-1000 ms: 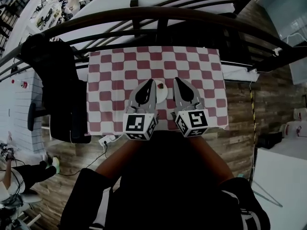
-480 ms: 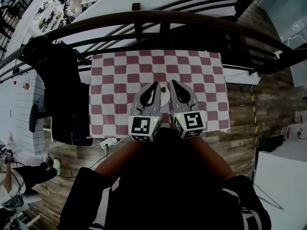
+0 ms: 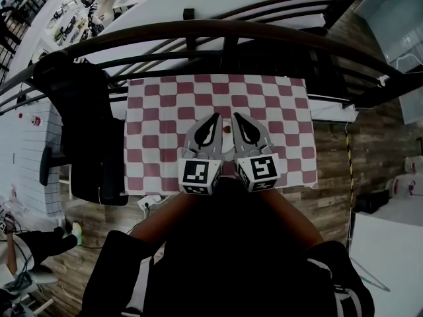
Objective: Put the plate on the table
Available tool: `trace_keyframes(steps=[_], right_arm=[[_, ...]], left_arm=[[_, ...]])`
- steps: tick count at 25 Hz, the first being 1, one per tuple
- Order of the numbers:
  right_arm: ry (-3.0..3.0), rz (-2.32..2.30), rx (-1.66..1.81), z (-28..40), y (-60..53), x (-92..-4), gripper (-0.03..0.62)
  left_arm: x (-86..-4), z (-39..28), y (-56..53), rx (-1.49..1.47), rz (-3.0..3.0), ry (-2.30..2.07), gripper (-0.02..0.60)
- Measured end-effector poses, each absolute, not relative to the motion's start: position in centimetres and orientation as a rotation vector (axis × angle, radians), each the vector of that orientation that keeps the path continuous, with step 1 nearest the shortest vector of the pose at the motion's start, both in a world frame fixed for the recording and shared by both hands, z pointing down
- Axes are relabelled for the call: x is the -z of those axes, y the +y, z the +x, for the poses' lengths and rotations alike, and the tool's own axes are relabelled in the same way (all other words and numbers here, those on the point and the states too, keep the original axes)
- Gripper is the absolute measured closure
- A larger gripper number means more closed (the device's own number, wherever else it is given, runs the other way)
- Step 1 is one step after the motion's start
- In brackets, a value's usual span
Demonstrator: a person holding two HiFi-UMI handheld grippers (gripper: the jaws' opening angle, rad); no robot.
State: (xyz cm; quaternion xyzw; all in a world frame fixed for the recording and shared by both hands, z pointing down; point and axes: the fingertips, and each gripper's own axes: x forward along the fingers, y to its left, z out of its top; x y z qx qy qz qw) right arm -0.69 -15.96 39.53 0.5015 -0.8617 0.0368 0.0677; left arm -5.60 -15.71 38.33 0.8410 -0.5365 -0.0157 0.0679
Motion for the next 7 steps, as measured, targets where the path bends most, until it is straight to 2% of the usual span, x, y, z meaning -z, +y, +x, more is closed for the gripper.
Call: trace_keyframes(steps=[7], right_arm=[[-2.578, 1.483, -0.087, -0.84, -15.97, -39.7, 0.597]], left_arm=[[-38.23, -4.62, -15.92, 0.046, 2.551, -1.584, 0.571]])
